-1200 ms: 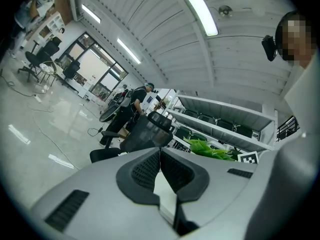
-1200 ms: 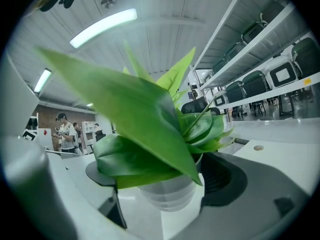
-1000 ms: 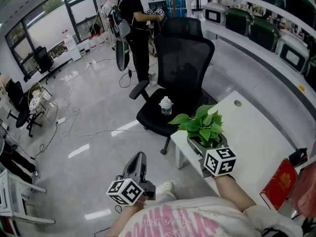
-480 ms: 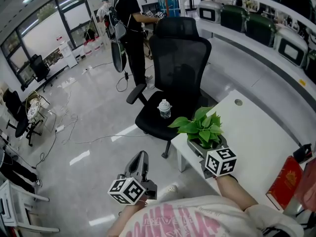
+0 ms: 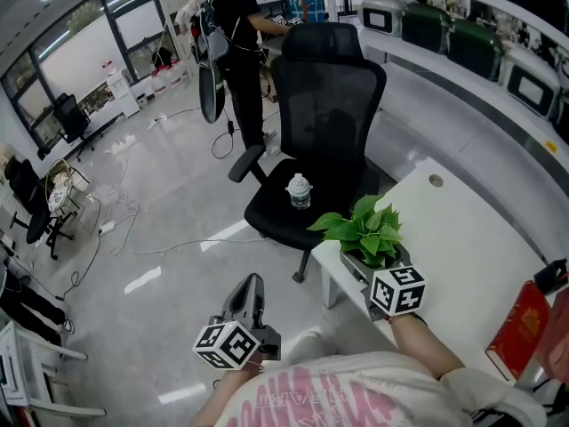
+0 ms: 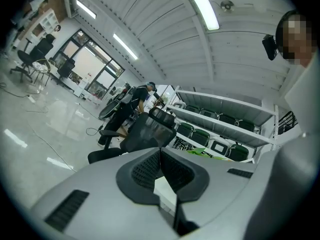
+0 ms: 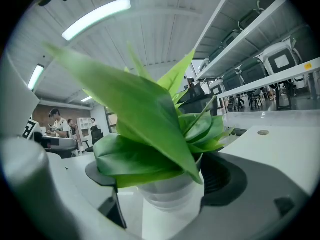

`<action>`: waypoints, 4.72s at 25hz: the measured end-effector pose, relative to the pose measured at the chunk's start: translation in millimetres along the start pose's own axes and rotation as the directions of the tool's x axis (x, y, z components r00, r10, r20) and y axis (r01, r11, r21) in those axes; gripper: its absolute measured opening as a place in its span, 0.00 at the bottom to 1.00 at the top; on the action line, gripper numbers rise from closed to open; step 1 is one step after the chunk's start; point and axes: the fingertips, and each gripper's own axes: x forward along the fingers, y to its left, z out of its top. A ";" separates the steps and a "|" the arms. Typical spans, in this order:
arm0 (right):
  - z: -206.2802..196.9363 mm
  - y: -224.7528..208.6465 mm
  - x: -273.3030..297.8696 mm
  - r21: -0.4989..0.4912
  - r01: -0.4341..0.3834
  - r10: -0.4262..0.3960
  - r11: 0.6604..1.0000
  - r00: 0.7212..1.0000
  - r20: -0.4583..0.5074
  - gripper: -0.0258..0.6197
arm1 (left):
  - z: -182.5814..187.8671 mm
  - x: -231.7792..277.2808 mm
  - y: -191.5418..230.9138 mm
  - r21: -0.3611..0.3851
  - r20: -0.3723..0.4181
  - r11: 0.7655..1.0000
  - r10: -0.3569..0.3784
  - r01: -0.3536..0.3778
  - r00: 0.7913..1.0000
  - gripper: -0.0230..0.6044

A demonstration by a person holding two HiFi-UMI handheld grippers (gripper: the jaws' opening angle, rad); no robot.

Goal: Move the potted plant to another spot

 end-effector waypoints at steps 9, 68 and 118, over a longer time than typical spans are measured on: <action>-19.1 -8.3 13.0 -0.005 0.012 -0.012 1.000 0.999 -0.031 0.81 | -6.7 4.3 14.8 -0.013 0.012 1.000 0.010 -0.010 1.000 0.07; -38.2 -12.5 17.7 -0.044 0.050 -0.058 0.998 0.976 -0.210 0.82 | -0.2 12.6 12.2 -0.083 -0.091 0.995 0.048 -0.055 0.995 0.08; -35.7 -13.4 15.9 -0.044 0.041 -0.049 0.998 0.977 -0.206 0.88 | -6.2 31.8 6.8 -0.077 -0.124 0.996 0.041 -0.051 0.991 0.08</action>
